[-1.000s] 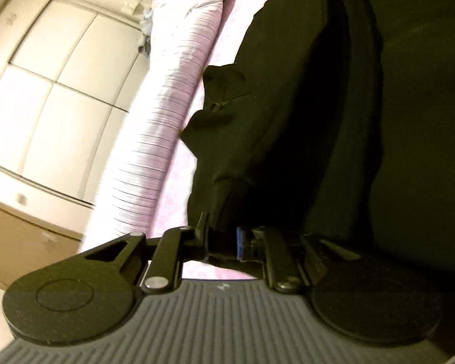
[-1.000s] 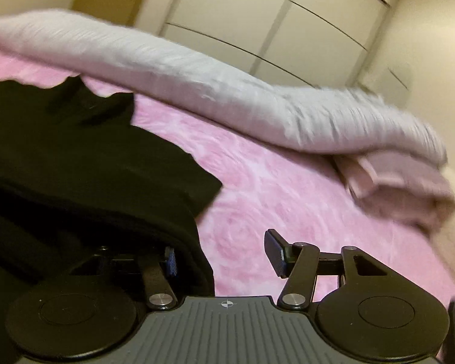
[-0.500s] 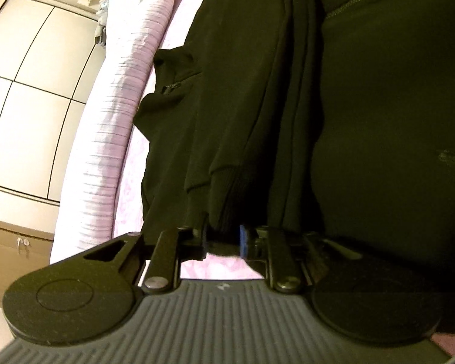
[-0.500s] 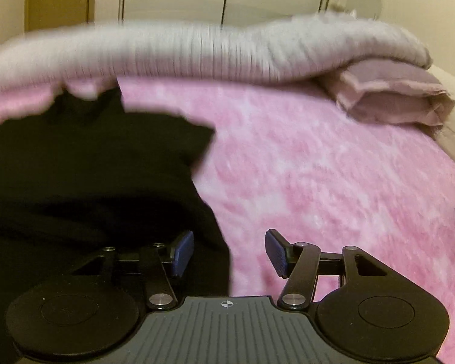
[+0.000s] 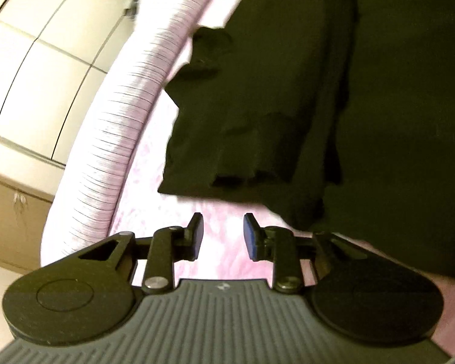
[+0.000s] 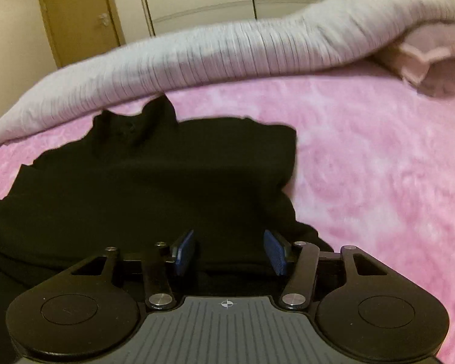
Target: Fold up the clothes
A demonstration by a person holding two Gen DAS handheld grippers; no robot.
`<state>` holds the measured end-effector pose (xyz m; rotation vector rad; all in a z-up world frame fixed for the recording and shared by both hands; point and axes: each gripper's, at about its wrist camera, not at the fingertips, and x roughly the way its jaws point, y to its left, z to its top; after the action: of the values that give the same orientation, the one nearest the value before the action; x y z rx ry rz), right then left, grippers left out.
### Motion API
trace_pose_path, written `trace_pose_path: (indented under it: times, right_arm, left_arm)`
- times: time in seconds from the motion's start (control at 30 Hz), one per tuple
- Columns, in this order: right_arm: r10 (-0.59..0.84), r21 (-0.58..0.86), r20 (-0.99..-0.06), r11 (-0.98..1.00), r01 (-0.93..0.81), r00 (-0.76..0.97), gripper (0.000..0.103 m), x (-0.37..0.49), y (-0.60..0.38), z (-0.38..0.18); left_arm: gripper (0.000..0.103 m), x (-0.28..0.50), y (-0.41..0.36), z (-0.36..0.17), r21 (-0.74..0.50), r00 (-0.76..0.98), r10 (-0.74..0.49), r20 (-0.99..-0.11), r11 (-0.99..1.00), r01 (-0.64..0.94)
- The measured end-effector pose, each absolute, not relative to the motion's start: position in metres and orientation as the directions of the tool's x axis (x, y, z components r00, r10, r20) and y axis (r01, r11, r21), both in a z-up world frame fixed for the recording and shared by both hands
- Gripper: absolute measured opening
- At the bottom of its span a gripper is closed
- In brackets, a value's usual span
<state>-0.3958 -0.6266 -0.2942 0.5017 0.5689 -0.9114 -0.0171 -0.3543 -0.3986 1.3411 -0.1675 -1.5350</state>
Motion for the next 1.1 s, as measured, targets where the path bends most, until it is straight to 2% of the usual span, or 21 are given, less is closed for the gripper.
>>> trace_pose_path:
  times: [0.03,0.13,0.27,0.37,0.47,0.57,0.63,0.73,0.87,0.97,1.1]
  right_arm:
    - [-0.583,0.169,-0.653,0.511,0.843,0.484,0.055,-0.395,-0.630,-0.297]
    - [-0.631,0.181,-0.578,0.519,0.835,0.517,0.055,-0.393,-0.632,-0.284]
    - [-0.560,0.176,-0.682,0.499,0.849,0.471,0.055,-0.387,-0.664,-0.308]
    - [-0.561,0.204,-0.682,0.471,0.858,0.470,0.055,-0.386,-0.679,-0.301]
    - [-0.600,0.216,-0.610,0.503,0.837,0.518,0.055,-0.381,-0.682,-0.285]
    - [-0.587,0.178,-0.641,0.513,0.840,0.494,0.055,-0.364,-0.702,-0.298]
    - [-0.528,0.208,-0.703,0.488,0.848,0.476,0.055,-0.359,-0.723,-0.321]
    - [-0.528,0.247,-0.691,0.470,0.848,0.494,0.056,-0.366,-0.725,-0.321]
    - [-0.601,0.171,-0.636,0.501,0.849,0.483,0.057,-0.369,-0.685,-0.295]
    - [-0.565,0.105,-0.681,0.554,0.826,0.466,0.057,-0.369,-0.663,-0.306]
    - [-0.594,0.079,-0.674,0.533,0.843,0.439,0.057,-0.374,-0.634,-0.297]
  left_arm:
    - [0.033,-0.019,-0.361,-0.397,0.651,0.150,-0.746,-0.649,-0.441,0.618]
    - [0.030,-0.026,-0.383,-0.394,0.578,0.092,-0.747,-0.659,-0.424,0.697]
    - [0.029,-0.035,-0.409,-0.398,0.487,0.033,-0.724,-0.690,-0.430,0.760]
    - [0.028,-0.034,-0.419,-0.407,0.494,0.047,-0.703,-0.709,-0.449,0.745]
    - [0.031,-0.023,-0.419,-0.408,0.476,0.047,-0.693,-0.720,-0.443,0.760]
    - [0.031,-0.016,-0.416,-0.415,0.476,0.055,-0.692,-0.720,-0.435,0.764]
    - [0.031,-0.011,-0.415,-0.418,0.468,0.052,-0.696,-0.716,-0.424,0.776]
    - [0.031,-0.007,-0.411,-0.416,0.456,0.054,-0.701,-0.711,-0.401,0.795]
    - [0.032,-0.001,-0.390,-0.399,0.458,0.077,-0.723,-0.687,-0.348,0.818]
    - [0.032,-0.003,-0.370,-0.388,0.511,0.140,-0.750,-0.646,-0.289,0.809]
    - [0.033,-0.007,-0.346,-0.371,0.475,0.117,-0.772,-0.625,-0.256,0.842]
